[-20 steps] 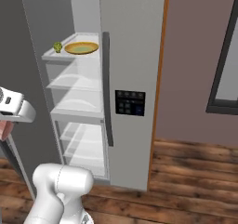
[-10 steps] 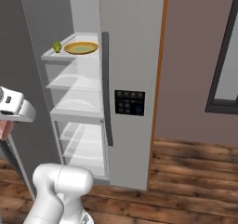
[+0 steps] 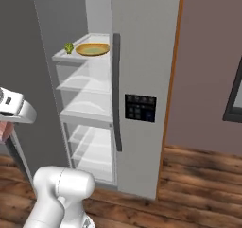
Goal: Retrieve the steak from the fridge and place it on the cutting board.
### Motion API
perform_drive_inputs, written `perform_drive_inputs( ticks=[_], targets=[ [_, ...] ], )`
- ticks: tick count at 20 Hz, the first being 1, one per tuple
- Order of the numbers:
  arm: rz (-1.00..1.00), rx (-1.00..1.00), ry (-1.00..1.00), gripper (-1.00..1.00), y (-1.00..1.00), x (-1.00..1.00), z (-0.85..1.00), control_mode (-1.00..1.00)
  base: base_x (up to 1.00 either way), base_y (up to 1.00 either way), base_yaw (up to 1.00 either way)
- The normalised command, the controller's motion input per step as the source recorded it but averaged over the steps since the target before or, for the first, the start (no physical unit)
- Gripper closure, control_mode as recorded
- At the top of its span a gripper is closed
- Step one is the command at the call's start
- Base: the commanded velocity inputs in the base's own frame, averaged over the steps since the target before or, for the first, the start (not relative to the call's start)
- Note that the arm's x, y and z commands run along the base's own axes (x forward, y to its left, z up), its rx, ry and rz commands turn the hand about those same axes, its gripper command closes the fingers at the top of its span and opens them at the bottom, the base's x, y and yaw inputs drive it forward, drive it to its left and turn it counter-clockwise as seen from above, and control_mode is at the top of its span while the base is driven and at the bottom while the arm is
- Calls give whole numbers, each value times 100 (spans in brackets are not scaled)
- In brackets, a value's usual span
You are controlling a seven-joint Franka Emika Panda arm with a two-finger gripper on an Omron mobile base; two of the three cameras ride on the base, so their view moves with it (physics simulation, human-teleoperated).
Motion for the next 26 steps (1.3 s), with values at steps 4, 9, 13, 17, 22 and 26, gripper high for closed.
perform_drive_inputs(
  ticks=[4,9,13,17,22,26],
  targets=[
    [0,0,0,100,0,0,0,100,78,-100,28],
    [0,0,0,100,0,0,0,100,47,-100,26],
    [0,0,0,100,0,0,0,100,-29,-9,33],
    [0,0,0,100,0,0,0,100,-61,52,28],
    [0,0,0,100,0,0,0,100,-49,3,45],
    [0,0,0,100,0,0,0,100,-46,25,78]
  ],
)
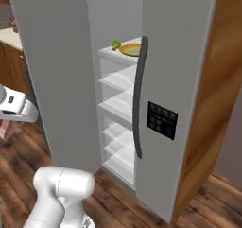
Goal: Retrieve the steak from the fridge and place it on the cutting board.
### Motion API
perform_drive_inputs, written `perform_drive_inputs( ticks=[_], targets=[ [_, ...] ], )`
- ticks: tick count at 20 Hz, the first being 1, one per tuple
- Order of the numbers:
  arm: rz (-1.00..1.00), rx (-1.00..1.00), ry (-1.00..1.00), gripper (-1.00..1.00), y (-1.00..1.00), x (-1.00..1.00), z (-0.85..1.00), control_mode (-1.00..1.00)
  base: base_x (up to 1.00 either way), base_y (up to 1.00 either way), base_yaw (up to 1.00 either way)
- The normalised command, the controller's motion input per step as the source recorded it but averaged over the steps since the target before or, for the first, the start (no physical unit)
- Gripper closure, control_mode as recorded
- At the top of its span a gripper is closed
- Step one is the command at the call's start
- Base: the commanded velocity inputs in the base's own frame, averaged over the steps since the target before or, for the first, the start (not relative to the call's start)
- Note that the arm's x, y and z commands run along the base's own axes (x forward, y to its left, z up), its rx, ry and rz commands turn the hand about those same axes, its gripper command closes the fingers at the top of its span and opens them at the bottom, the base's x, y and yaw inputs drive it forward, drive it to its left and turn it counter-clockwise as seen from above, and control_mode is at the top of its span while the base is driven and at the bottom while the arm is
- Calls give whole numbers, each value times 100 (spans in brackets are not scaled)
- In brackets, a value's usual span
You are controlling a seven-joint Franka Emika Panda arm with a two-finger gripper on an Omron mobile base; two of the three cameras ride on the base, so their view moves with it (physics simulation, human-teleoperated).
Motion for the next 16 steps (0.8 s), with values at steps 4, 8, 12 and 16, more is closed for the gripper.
perform_drive_inputs(
  ticks=[4,8,12,16],
  targets=[
    [0,0,0,100,0,0,0,100,-27,19,75],
    [0,0,0,100,0,0,0,100,-23,47,77],
    [0,0,0,100,0,0,0,100,-25,45,70],
    [0,0,0,100,0,0,0,100,3,2,66]
  ],
)
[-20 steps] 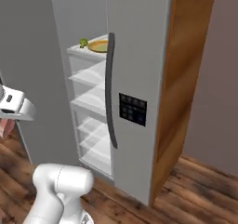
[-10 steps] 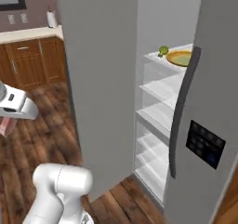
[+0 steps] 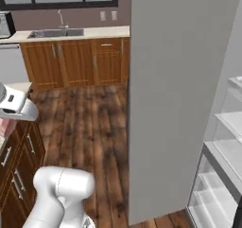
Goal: Retrieve the steak from the fridge and place it on the cutting board.
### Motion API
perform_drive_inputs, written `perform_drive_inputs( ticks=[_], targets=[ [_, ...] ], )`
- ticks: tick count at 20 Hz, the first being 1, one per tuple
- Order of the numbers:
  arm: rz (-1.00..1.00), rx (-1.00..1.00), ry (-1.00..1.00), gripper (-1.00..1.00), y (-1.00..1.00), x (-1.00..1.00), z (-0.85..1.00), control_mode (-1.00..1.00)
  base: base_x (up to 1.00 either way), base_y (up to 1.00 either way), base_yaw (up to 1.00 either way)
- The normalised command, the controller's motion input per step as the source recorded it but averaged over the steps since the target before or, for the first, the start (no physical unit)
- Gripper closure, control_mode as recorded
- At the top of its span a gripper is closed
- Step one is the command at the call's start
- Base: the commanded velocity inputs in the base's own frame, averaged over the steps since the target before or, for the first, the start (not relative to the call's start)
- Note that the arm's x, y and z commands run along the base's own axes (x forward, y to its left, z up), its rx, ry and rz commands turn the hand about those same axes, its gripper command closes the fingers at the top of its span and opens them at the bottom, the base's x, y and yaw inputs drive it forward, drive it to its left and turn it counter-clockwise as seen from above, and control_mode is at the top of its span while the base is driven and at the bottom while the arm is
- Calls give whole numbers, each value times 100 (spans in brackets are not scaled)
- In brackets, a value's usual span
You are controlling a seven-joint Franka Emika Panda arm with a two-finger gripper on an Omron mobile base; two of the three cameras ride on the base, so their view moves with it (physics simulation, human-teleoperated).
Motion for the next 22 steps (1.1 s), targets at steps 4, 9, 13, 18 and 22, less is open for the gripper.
perform_drive_inputs(
  ticks=[4,9,13,18,22],
  targets=[
    [0,0,0,100,0,0,0,100,8,10,43],
    [0,0,0,100,0,0,0,100,12,11,30],
    [0,0,0,100,0,0,0,100,51,38,7],
    [0,0,0,100,0,0,0,100,96,31,0],
    [0,0,0,100,0,0,0,100,100,16,0]
  ],
)
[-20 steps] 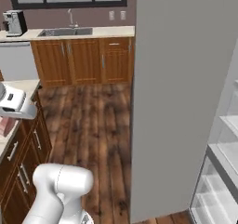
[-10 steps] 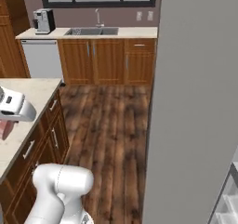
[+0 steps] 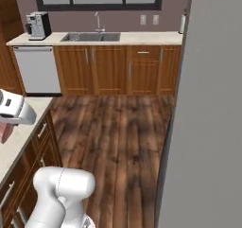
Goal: Retrieve the steak from the fridge and place it on the cutting board.
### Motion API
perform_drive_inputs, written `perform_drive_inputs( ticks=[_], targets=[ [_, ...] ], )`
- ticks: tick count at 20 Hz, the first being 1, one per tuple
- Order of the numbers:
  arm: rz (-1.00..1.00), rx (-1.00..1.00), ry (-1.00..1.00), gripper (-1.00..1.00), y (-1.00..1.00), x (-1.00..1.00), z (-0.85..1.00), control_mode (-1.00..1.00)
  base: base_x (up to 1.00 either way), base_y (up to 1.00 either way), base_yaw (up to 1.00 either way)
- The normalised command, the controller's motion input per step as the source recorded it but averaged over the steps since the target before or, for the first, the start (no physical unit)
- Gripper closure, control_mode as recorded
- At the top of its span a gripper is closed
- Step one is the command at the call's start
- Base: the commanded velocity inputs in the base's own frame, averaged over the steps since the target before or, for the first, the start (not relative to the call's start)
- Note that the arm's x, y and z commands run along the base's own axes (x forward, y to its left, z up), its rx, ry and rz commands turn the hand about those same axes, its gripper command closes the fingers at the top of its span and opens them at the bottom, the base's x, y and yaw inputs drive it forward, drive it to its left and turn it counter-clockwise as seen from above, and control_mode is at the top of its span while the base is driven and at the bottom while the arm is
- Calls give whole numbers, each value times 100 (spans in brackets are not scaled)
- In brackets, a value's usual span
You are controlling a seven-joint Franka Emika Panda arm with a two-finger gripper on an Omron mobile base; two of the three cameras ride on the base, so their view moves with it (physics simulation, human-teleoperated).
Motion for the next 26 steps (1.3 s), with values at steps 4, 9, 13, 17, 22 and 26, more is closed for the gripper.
perform_drive_inputs(
  ticks=[4,9,13,17,22,26],
  targets=[
    [0,0,0,100,0,0,0,100,96,44,0],
    [0,0,0,100,0,0,0,100,92,55,-1],
    [0,0,0,100,0,0,0,100,74,40,-10],
    [0,0,0,100,0,0,0,100,69,2,-41],
    [0,0,0,100,0,0,0,100,76,-7,-63],
    [0,0,0,100,0,0,0,100,99,0,-56]
  ],
)
